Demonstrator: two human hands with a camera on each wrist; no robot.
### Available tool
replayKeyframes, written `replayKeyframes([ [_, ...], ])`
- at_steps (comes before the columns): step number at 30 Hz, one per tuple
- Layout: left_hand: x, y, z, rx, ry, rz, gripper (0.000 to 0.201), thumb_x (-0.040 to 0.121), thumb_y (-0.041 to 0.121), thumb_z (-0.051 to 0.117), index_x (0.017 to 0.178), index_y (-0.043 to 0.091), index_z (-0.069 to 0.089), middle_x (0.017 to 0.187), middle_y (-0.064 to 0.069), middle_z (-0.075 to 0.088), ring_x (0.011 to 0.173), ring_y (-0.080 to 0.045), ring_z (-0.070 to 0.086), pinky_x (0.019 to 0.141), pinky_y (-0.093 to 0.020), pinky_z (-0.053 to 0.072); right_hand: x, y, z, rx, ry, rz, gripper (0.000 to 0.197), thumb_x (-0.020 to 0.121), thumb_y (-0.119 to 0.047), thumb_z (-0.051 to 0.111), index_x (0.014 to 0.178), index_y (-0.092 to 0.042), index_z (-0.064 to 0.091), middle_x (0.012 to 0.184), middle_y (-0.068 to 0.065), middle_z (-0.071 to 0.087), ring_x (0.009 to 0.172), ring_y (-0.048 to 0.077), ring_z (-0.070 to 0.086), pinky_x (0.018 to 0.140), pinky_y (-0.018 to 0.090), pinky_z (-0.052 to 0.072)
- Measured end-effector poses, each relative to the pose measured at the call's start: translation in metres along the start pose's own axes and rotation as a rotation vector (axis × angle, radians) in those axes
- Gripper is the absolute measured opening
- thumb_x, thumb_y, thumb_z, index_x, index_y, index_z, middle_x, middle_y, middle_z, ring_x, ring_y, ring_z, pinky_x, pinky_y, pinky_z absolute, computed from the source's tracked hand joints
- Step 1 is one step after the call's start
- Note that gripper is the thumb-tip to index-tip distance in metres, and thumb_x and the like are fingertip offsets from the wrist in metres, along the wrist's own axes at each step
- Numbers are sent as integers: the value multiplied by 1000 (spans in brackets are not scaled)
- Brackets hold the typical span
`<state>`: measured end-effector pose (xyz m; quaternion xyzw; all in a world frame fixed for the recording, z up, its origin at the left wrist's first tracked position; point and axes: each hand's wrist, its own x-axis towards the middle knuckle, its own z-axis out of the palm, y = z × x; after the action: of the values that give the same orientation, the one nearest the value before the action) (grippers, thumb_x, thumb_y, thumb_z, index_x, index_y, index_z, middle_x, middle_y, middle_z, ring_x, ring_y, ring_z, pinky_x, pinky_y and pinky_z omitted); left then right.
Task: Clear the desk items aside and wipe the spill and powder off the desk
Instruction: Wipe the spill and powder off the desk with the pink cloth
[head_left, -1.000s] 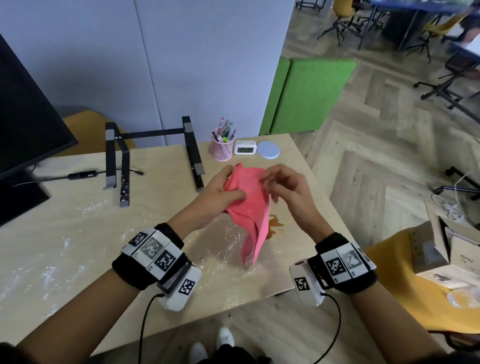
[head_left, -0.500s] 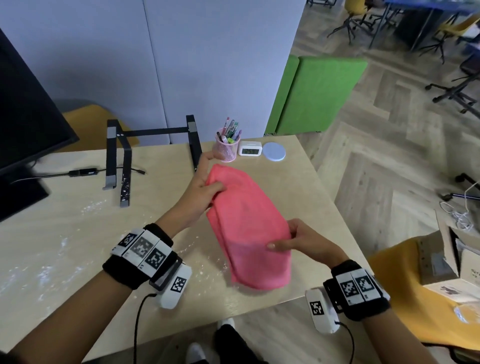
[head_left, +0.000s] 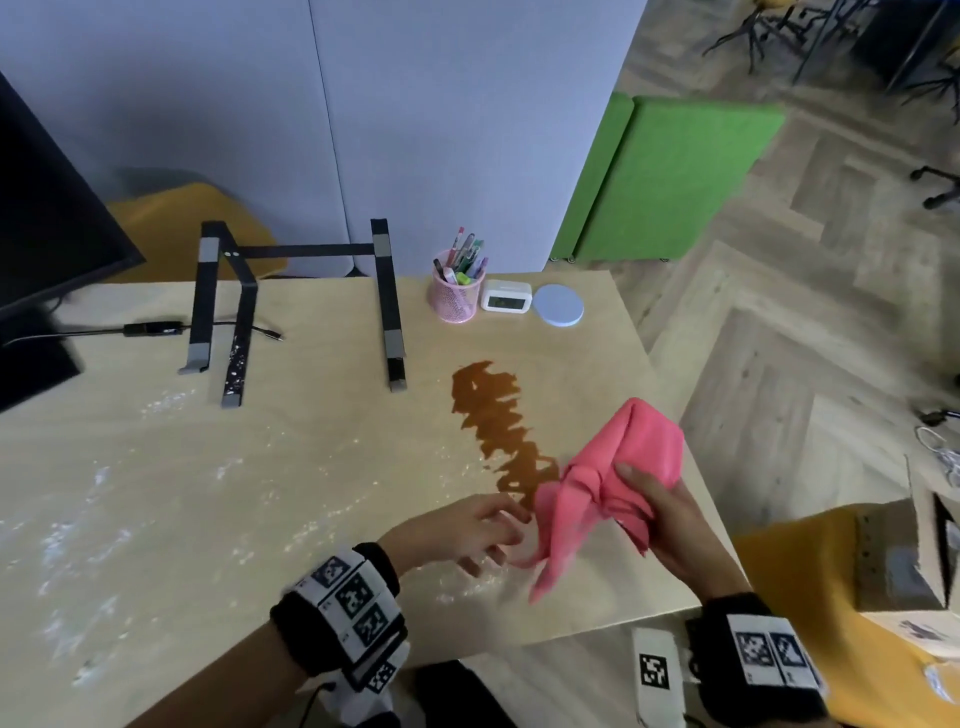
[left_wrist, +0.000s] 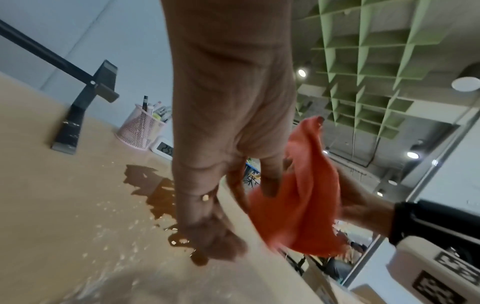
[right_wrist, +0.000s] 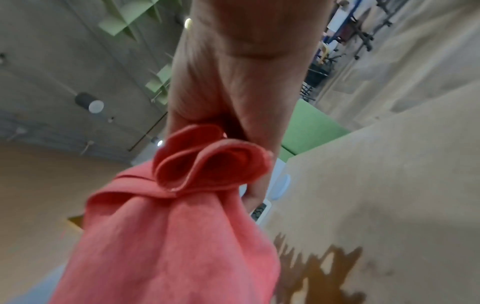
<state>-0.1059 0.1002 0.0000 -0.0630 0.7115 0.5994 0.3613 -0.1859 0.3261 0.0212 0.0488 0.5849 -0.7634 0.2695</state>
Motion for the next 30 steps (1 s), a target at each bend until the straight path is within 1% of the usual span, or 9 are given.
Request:
replayKeyframes([
  [4, 1, -20, -7, 14, 141, -39, 21, 94, 25, 51, 113, 16, 56, 91, 3, 59, 79, -9, 57, 66, -21, 42, 9, 21, -25, -158, 49, 85, 74, 56, -37, 86, 116, -5, 57, 103, 17, 70, 90, 28, 70, 68, 31, 58],
  [7, 1, -30, -15, 8, 217, -44, 15, 93, 27, 53, 105, 20, 59, 96, 4, 62, 79, -7, 61, 66, -19, 44, 15, 52, -36, -130, 17, 143, 63, 69, -24, 79, 124, -6, 52, 114, 22, 65, 104, 35, 64, 82, 40, 56],
  [11, 3, -33, -19, -30, 254, -19, 11, 94, 21, 50, 99, 21, 60, 94, 7, 63, 77, -5, 62, 60, -16, 42, 23, 85, -35, -201, 7, 159, 41, 84, -5, 63, 122, 0, 48, 96, 21, 65, 78, 22, 69, 60, 26, 56],
  [18, 2, -39, -19, -74, 314, -18, 14, 94, 16, 49, 100, 12, 61, 102, 3, 66, 79, -7, 63, 62, -18, 42, 30, 97, -32, -541, 96, 69, 35, 67, 13, 71, 92, -8, 62, 77, 13, 64, 63, 17, 65, 51, 27, 54],
  [21, 1, -40, -21, -80, 333, -15, 14, 93, 15, 50, 101, 12, 61, 99, 6, 66, 78, -6, 63, 63, -20, 43, 42, 99, -26, -799, 158, -62, 41, 60, 10, 76, 87, -13, 57, 88, 8, 60, 82, 27, 59, 62, 31, 53],
  [24, 1, -39, -22, -81, 339, 1, 13, 94, 15, 50, 101, 12, 61, 100, 2, 66, 78, -7, 63, 63, -19, 43, 44, 110, -25, -1077, 377, -139, 59, 58, -15, 84, 99, -12, 41, 105, 4, 40, 94, 18, 36, 78, 32, 40],
  [26, 0, -38, -22, -84, 349, 24, 13, 95, 14, 49, 99, 13, 61, 101, 2, 66, 79, -7, 63, 63, -18, 43, 35, 116, -21, -1178, 490, -309, 62, 68, -39, 70, 111, -11, 36, 119, 12, 37, 100, 19, 32, 82, 41, 39],
  [28, -2, -38, -21, -95, 357, 53, 14, 95, 12, 47, 97, 15, 61, 102, 1, 65, 79, -7, 63, 62, -17, 43, 24, 126, -13, -1278, 449, -467, 61, 83, -46, 47, 127, -8, 30, 136, 18, 31, 118, 30, 36, 92, 57, 43],
  [30, -2, -39, -21, -81, 362, 72, 15, 95, 11, 47, 96, 15, 61, 103, -1, 65, 79, -8, 64, 63, -18, 43, 19, 144, -6, -1384, 302, -483, 70, 90, -51, 35, 141, -5, 20, 150, 17, 18, 137, 34, 23, 107, 62, 18],
])
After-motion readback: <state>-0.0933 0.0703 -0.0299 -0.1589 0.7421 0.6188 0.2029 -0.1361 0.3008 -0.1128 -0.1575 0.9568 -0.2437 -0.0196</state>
